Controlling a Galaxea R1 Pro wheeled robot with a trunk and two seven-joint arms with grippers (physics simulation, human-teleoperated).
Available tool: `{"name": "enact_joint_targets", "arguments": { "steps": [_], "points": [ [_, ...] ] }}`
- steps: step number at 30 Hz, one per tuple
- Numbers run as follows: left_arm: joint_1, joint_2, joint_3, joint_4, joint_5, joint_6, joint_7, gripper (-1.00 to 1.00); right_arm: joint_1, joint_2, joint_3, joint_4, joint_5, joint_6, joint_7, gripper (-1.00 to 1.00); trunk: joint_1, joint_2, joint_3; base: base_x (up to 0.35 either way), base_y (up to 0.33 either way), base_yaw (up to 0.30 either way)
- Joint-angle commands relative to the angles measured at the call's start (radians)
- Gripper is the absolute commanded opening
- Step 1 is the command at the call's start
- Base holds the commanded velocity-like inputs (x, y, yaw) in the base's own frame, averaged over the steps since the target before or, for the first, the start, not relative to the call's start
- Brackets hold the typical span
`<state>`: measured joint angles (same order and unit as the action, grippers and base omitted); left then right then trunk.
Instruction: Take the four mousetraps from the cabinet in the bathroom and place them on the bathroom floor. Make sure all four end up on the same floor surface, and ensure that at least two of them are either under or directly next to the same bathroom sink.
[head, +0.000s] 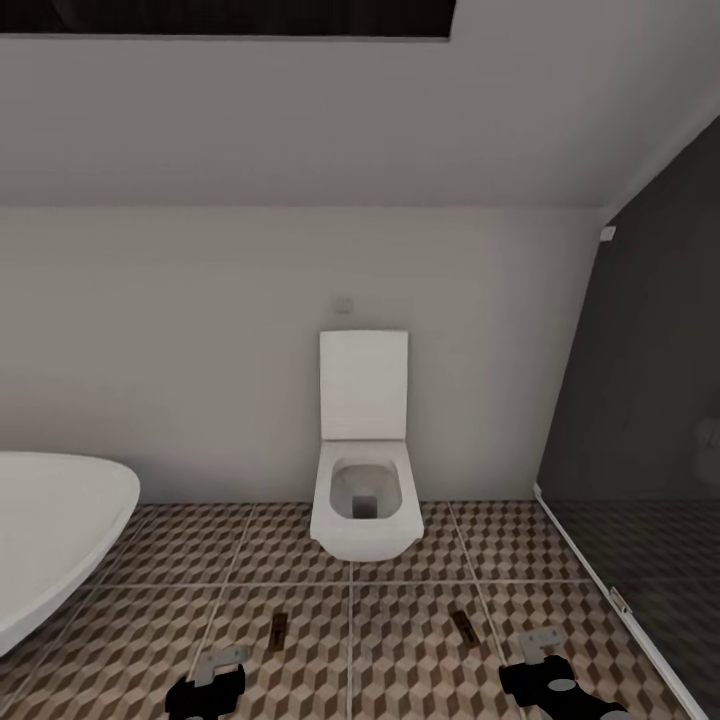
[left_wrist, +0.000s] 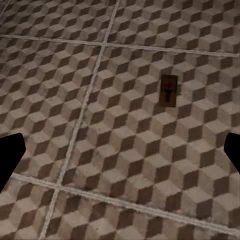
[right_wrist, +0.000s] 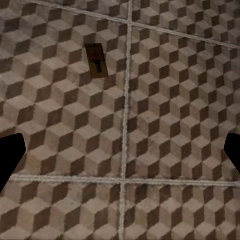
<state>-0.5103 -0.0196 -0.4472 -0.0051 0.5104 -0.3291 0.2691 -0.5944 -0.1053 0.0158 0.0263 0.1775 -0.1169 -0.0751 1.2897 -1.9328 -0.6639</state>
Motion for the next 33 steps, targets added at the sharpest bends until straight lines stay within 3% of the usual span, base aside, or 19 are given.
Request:
{"name": "enact_joint_targets", "arguments": {
  "steps": [1, 33],
  "points": [
    [-0.001, 0.000, -0.008, 0.000, 0.007, -0.002, 0.004, 1.00, -0.001, 0.000, 0.001, 0.003, 0.008, -0.004, -0.005, 1.00, -0.004, 0.007, 0.002, 0.000, 0.000, 0.000],
    [0.001, 0.000, -0.008, 0.000, 0.007, -0.002, 0.004, 1.00, -0.001, 0.001, 0.001, 0.003, 0.008, -0.004, -0.005, 1.00, -0.127, 0.231, 0.102, 0.000, 0.000, 0.000]
  ]
}}
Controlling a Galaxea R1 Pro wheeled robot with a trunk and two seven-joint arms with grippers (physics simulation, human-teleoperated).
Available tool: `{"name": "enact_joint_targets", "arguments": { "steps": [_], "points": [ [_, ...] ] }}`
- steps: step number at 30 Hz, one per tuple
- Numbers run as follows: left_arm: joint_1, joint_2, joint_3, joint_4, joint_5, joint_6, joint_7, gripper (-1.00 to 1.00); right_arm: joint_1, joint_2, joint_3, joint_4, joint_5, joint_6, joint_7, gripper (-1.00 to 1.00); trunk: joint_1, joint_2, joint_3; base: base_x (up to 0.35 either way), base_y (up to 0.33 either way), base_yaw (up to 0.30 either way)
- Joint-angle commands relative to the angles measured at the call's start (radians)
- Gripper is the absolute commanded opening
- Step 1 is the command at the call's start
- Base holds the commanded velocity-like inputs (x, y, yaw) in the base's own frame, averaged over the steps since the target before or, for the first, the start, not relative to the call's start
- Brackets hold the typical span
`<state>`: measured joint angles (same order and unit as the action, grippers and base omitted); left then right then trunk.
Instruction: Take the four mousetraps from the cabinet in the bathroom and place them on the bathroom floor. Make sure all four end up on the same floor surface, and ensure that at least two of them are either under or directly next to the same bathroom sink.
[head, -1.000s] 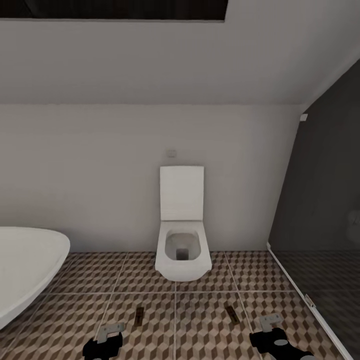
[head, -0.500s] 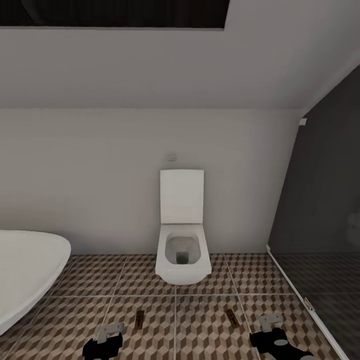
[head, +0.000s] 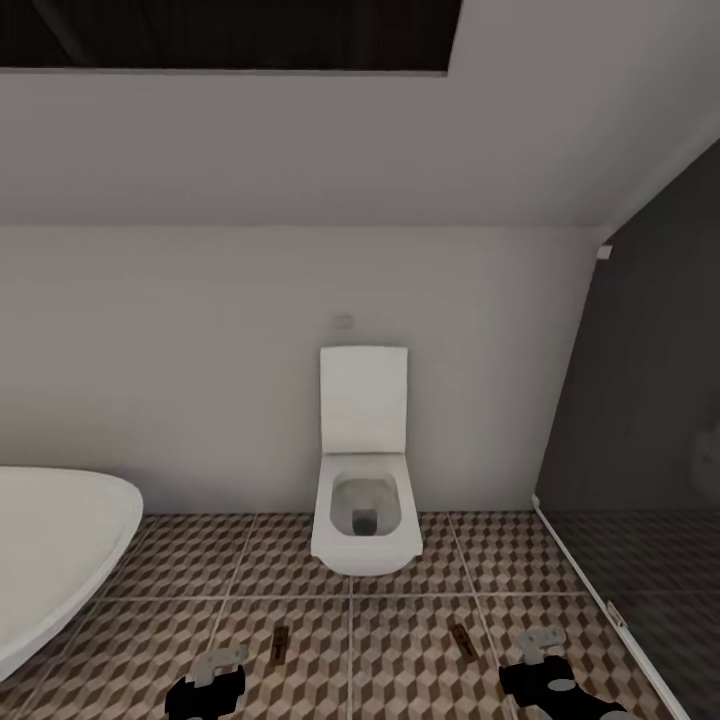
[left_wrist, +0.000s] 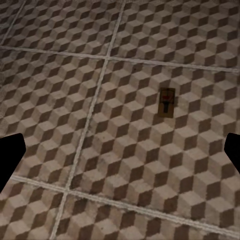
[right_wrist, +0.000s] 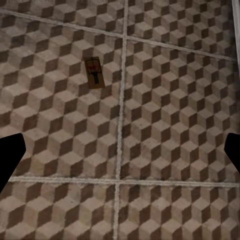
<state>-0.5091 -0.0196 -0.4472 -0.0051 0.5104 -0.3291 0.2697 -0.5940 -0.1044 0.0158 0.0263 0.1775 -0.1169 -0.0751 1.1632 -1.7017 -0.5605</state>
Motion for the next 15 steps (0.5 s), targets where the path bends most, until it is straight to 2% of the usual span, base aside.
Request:
{"name": "enact_joint_targets", "arguments": {
  "steps": [1, 15],
  "points": [
    [-0.001, 0.000, -0.008, 0.000, 0.007, -0.002, 0.004, 1.00, -0.001, 0.000, 0.001, 0.003, 0.008, -0.004, -0.005, 1.00, -0.004, 0.007, 0.002, 0.000, 0.000, 0.000],
    [-0.001, 0.000, -0.008, 0.000, 0.007, -0.002, 0.005, 1.00, -0.001, 0.000, 0.001, 0.003, 0.008, -0.004, -0.005, 1.00, -0.058, 0.105, 0.046, 0.000, 0.000, 0.000]
  ]
}}
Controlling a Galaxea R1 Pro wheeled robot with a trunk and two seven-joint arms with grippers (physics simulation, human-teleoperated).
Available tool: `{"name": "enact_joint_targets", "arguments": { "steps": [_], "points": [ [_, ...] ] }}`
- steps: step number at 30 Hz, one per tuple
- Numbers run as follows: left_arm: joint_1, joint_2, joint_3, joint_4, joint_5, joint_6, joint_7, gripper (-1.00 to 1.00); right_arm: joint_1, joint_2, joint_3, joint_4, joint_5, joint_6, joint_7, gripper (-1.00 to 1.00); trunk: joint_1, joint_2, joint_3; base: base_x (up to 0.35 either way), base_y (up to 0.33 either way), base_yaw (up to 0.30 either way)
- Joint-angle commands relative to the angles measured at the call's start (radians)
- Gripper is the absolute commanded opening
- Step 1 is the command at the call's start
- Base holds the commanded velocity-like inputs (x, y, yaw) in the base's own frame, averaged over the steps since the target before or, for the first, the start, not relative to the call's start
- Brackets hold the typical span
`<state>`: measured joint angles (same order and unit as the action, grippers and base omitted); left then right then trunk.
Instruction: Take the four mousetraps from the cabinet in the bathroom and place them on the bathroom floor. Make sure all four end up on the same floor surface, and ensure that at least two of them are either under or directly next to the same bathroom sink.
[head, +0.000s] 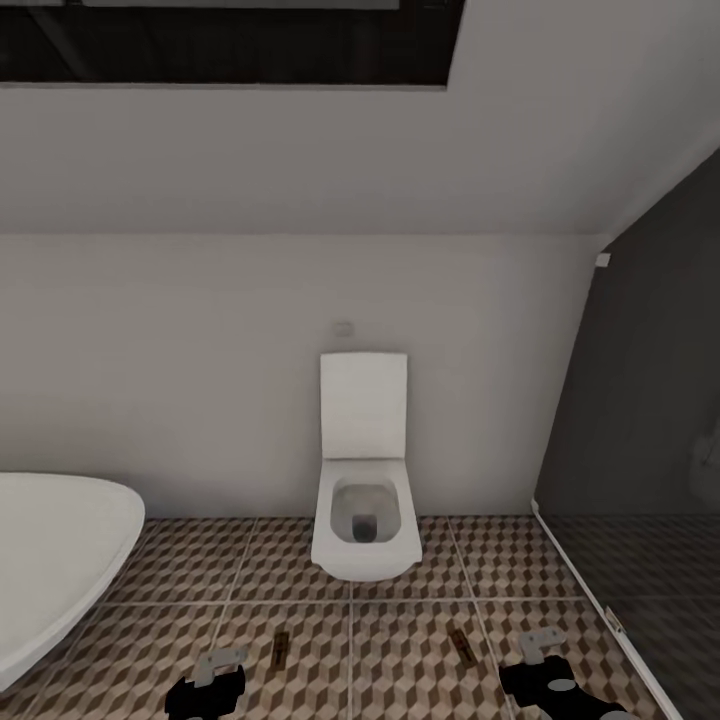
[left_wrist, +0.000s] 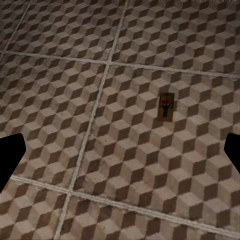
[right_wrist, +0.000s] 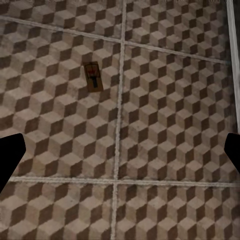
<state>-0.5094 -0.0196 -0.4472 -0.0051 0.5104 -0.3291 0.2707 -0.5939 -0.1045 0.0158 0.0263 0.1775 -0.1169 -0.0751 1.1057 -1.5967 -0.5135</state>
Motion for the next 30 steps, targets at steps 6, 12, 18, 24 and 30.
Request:
{"name": "enact_joint_targets", "arguments": {
  "steps": [6, 12, 18, 24, 30],
  "points": [
    [-0.001, 0.000, -0.008, 0.000, 0.007, -0.002, 0.004, 1.00, -0.001, 0.000, 0.001, 0.003, 0.009, -0.004, -0.005, 1.00, -0.023, 0.042, 0.018, 0.000, 0.000, 0.000],
    [0.000, 0.000, -0.008, 0.000, 0.007, -0.002, 0.003, 1.00, -0.001, 0.000, 0.001, 0.003, 0.008, -0.004, -0.005, 1.00, -0.046, 0.084, 0.037, 0.000, 0.000, 0.000],
    [0.000, 0.000, -0.008, 0.000, 0.007, -0.002, 0.003, 1.00, -0.001, 0.000, 0.001, 0.003, 0.008, -0.004, -0.005, 1.00, -0.069, 0.126, 0.055, 0.000, 0.000, 0.000],
    [0.000, 0.000, -0.008, 0.000, 0.007, -0.002, 0.003, 1.00, -0.001, 0.000, 0.001, 0.003, 0.008, -0.004, -0.005, 1.00, -0.092, 0.168, 0.074, 0.000, 0.000, 0.000],
    [0.000, 0.000, -0.008, 0.000, 0.007, -0.002, 0.003, 1.00, -0.001, 0.000, 0.001, 0.003, 0.008, -0.004, -0.005, 1.00, -0.115, 0.210, 0.093, 0.000, 0.000, 0.000]
  ]
}}
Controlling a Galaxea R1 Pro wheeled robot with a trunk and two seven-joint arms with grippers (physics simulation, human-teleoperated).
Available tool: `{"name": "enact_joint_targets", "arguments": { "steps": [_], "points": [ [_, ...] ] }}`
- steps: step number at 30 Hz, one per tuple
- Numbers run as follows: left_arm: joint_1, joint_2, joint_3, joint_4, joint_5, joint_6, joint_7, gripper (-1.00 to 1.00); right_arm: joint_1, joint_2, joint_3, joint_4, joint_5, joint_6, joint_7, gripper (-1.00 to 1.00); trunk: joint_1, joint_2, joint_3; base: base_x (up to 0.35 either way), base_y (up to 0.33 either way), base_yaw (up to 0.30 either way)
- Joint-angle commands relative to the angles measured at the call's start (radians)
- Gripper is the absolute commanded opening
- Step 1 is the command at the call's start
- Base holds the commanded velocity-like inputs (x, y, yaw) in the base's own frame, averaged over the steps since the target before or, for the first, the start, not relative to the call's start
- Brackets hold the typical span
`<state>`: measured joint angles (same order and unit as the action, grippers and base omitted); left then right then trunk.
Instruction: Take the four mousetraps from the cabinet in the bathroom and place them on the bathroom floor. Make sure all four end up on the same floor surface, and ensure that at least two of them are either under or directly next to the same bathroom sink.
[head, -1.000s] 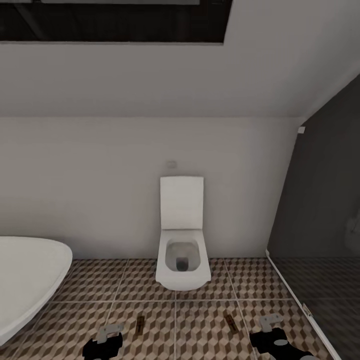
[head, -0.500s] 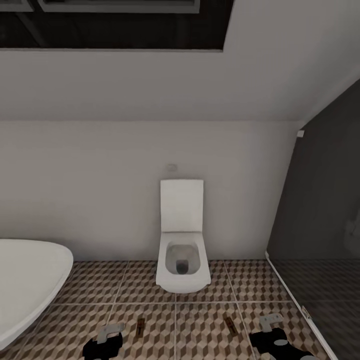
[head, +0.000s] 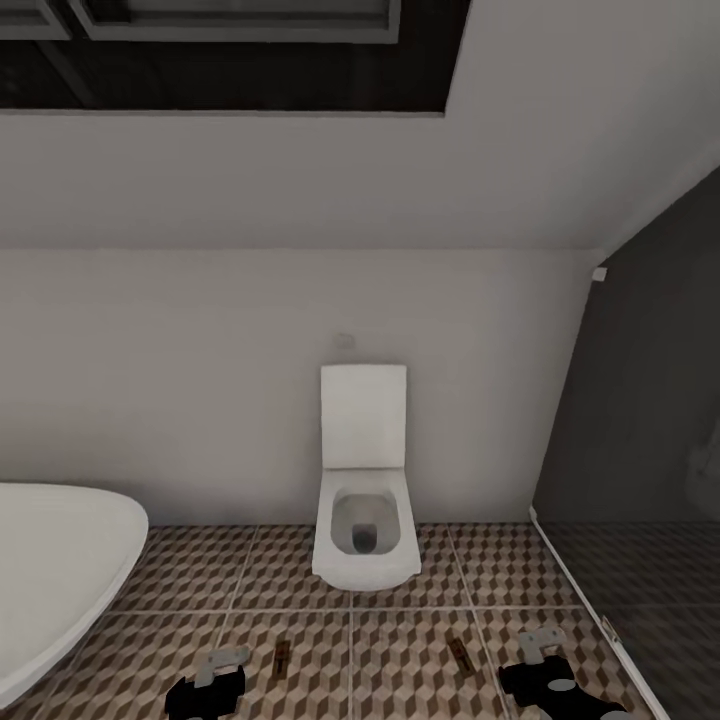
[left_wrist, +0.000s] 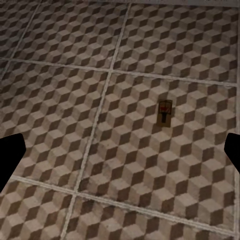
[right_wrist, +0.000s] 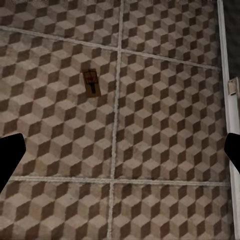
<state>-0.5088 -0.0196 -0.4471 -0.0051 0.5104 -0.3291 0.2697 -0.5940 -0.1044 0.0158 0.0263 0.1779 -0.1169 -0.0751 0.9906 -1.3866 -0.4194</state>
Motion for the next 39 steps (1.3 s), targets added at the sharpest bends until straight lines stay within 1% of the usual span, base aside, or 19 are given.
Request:
{"name": "enact_joint_targets", "arguments": {
  "steps": [1, 39],
  "points": [
    [-0.001, 0.000, -0.008, 0.001, 0.007, -0.002, 0.004, 1.00, -0.001, 0.000, 0.001, 0.003, 0.008, -0.004, -0.005, 1.00, -0.004, 0.007, 0.002, 0.000, 0.000, 0.000],
    [-0.001, 0.000, -0.008, 0.001, 0.007, -0.001, 0.003, 1.00, -0.001, -0.002, 0.002, 0.001, 0.009, -0.002, -0.003, 1.00, -0.150, 0.273, 0.121, 0.000, 0.000, 0.000]
  ]
}}
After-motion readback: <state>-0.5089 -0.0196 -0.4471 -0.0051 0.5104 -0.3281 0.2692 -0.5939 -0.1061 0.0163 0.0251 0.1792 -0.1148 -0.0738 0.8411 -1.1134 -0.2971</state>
